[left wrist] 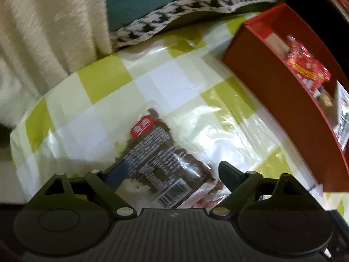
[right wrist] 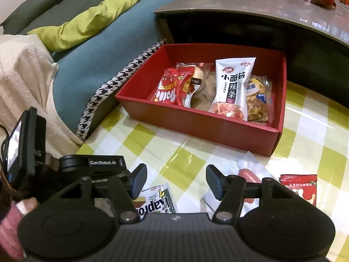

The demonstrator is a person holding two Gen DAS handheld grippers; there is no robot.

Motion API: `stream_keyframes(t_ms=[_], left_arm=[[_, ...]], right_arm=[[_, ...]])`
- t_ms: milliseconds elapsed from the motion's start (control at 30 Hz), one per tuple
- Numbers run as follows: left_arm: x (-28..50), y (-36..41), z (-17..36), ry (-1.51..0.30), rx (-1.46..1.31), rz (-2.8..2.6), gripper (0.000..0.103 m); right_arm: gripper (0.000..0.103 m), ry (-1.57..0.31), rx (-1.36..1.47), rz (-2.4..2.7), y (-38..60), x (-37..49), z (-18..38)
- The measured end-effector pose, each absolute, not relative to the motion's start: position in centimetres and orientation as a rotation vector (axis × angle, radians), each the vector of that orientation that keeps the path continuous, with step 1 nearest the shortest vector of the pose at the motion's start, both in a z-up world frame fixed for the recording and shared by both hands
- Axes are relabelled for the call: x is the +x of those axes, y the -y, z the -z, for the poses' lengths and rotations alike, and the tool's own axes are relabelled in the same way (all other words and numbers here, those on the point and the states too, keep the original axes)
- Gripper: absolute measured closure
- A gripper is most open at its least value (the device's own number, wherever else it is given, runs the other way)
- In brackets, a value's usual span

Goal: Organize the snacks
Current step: 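Move the left gripper over the brown jerky bag while the right gripper approaches the Kapron wafer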

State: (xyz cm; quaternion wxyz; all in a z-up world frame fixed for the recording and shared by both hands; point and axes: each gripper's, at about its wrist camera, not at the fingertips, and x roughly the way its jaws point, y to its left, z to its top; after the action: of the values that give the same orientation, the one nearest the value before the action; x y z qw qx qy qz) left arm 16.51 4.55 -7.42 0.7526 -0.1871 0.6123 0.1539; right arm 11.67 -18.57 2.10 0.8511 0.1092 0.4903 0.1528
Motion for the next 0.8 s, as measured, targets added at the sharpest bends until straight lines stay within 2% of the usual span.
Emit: stream_keyframes(t_ms=[267, 367, 533, 633, 800], left_arm=[[16.8, -3.7, 7.9, -1.338, -0.397, -0.425, 0.007], [16.4, -3.1, 7.7, -1.348, -0.361, -0.386, 0.012], [14.6, -2.6, 6.9, -1.377, -0.261, -0.286, 0.031], [13.1, -2.6, 6.9, -1.407, -0.184, -0.199, 0.034], [11.6, -5.1, 6.9, -1.421, -0.245, -0.200, 0.029]], right_arm=[[0.032, -1.030, 0.241, -0.355, 18.8, 11.4, -2.4], [0.032, -1.016, 0.250, -0.343, 19.5, 11.2, -2.8], [0.032, -1.013, 0.244, -0.318, 20.2, 10.7, -3.0], [0.032, -1.020, 0.229, -0.318, 20.0, 10.3, -2.8], [0.032, -1.028, 0.210, -0.321, 19.7, 10.0, -2.6]])
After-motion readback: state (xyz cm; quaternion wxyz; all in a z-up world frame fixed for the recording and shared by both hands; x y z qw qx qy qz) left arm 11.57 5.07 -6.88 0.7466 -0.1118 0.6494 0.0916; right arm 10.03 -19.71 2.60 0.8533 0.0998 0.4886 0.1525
